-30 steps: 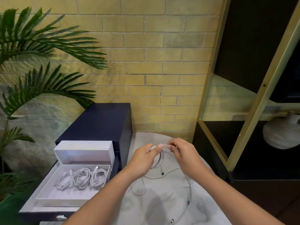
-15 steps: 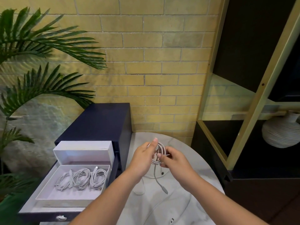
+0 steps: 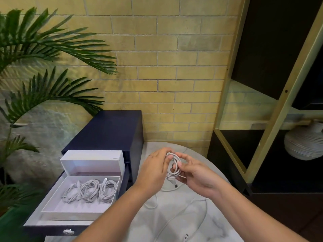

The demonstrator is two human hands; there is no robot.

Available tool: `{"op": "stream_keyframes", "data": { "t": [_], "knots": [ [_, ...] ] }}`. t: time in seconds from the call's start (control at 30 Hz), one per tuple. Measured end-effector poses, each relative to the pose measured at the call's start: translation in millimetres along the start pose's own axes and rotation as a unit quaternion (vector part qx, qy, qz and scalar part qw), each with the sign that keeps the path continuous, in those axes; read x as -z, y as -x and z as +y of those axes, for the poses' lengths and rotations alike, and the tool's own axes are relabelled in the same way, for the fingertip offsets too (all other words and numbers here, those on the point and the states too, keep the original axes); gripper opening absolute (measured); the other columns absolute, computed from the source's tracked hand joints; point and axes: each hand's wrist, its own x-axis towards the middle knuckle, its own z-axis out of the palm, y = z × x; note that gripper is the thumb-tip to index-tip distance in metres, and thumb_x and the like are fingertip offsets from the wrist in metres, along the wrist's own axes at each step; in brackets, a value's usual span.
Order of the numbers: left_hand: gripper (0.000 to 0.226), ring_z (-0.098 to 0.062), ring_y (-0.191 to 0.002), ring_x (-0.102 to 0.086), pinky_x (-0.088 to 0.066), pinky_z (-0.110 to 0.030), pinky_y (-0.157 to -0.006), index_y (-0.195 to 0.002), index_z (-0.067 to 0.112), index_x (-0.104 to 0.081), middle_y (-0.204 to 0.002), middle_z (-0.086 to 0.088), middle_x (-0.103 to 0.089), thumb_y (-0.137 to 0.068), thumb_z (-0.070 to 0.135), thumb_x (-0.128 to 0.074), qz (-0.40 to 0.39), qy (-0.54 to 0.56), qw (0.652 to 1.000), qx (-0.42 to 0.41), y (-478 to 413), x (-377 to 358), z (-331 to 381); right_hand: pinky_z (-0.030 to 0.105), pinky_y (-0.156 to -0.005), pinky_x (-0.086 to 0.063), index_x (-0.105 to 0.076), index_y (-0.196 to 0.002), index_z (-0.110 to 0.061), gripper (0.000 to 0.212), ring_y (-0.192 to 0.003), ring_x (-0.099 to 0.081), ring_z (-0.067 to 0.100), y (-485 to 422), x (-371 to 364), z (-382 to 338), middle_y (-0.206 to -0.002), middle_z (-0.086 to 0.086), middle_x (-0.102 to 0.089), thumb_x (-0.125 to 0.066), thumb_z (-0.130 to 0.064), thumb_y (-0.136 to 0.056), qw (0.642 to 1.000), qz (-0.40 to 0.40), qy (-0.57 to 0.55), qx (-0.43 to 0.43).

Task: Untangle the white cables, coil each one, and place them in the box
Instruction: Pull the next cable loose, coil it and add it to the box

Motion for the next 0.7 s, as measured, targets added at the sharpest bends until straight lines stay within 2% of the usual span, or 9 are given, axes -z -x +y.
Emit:
{"op": "stream_keyframes", "data": {
  "t": [0.13,0.2,0.23,0.3,0.37,0.43,0.5,0.6,0.7],
  "knots": [
    [0.026,-0.013,-0.098,-0.053,-0.037,-0.029,-0.084,-0.109,0.022,-0.050,-0.100,0.009,-0.059,-0.103,0.035,-0.029,-0.033,-0.104,0.994,-0.017,-5,1,-3,0.028,-0.080,-0.042,-0.046,-0.129,-0.018,0.037,-0.081,-0.061,0.013,1,-2,-5,-0.089,0.008,-0.066,-0.056,-0.010,-0.094,0.996,0.024,0.080,0.015],
    [0.027,-0.017,-0.099,-0.054,-0.036,-0.029,-0.082,-0.110,0.019,-0.050,-0.103,0.003,-0.060,-0.103,0.033,-0.028,-0.018,-0.127,0.992,0.008,-7,-1,-4,0.025,-0.084,-0.044,-0.047,-0.125,-0.020,0.035,-0.087,-0.061,0.011,2,-6,-4,-0.100,0.005,-0.065,-0.060,-0.018,-0.093,0.980,0.070,0.179,0.054],
    [0.027,-0.019,-0.100,-0.054,-0.035,-0.029,-0.081,-0.110,0.017,-0.050,-0.104,0.002,-0.061,-0.104,0.032,-0.028,-0.004,-0.139,0.990,0.018,-8,-2,-4,0.021,-0.081,-0.046,-0.050,-0.121,-0.021,0.032,-0.087,-0.059,0.009,3,-8,-2,-0.104,0.004,-0.061,-0.062,-0.022,-0.091,0.959,0.110,0.245,0.093],
    [0.029,-0.020,-0.099,-0.055,-0.034,-0.028,-0.078,-0.110,0.015,-0.051,-0.106,0.000,-0.061,-0.104,0.032,-0.028,0.014,-0.162,0.986,0.031,-9,-4,-5,0.014,-0.071,-0.044,-0.055,-0.106,-0.021,0.025,-0.080,-0.053,0.005,4,-9,3,-0.101,-0.002,-0.055,-0.069,-0.026,-0.085,0.878,0.187,0.391,0.203],
    [0.029,-0.021,-0.099,-0.056,-0.032,-0.027,-0.076,-0.109,0.015,-0.051,-0.106,0.000,-0.062,-0.104,0.032,-0.028,0.017,-0.168,0.985,0.042,-10,-6,-4,0.012,-0.066,-0.040,-0.058,-0.093,-0.021,0.021,-0.073,-0.048,0.002,4,-9,9,-0.089,-0.010,-0.050,-0.074,-0.027,-0.081,0.796,0.199,0.500,0.276],
    [0.029,-0.020,-0.097,-0.057,-0.031,-0.026,-0.073,-0.107,0.015,-0.051,-0.105,0.001,-0.062,-0.104,0.032,-0.027,0.017,-0.164,0.985,0.043,-10,-8,-3,0.011,-0.064,-0.037,-0.057,-0.087,-0.021,0.019,-0.071,-0.045,0.000,1,-8,12,-0.081,-0.013,-0.048,-0.074,-0.027,-0.080,0.761,0.190,0.550,0.286],
    [0.029,-0.020,-0.090,-0.056,-0.031,-0.028,-0.070,-0.105,0.015,-0.050,-0.100,0.002,-0.062,-0.104,0.032,-0.027,0.020,-0.151,0.987,0.041,-9,-10,-1,0.012,-0.061,-0.037,-0.057,-0.085,-0.018,0.017,-0.069,-0.047,0.001,-3,-7,12,-0.077,-0.012,-0.051,-0.072,-0.025,-0.081,0.757,0.192,0.561,0.273],
    [0.027,-0.020,-0.071,-0.055,-0.034,-0.034,-0.062,-0.101,0.019,-0.047,-0.076,0.006,-0.059,-0.103,0.036,-0.026,0.019,-0.111,0.993,0.045,-6,-11,-2,0.019,-0.060,-0.045,-0.059,-0.083,-0.015,0.012,-0.067,-0.056,0.007,-5,-7,11,-0.076,-0.005,-0.059,-0.070,-0.019,-0.083,0.780,0.200,0.536,0.254],
    [0.021,-0.017,-0.058,-0.059,-0.045,-0.034,-0.055,-0.098,0.024,-0.045,-0.066,0.005,-0.057,-0.102,0.039,-0.030,0.015,-0.024,0.997,0.068,-4,-15,-2,0.024,-0.064,-0.050,-0.061,-0.084,-0.014,0.006,-0.070,-0.060,0.012,-6,-6,10,-0.079,-0.001,-0.063,-0.065,-0.017,-0.086,0.794,0.200,0.526,0.230]
  ]
}}
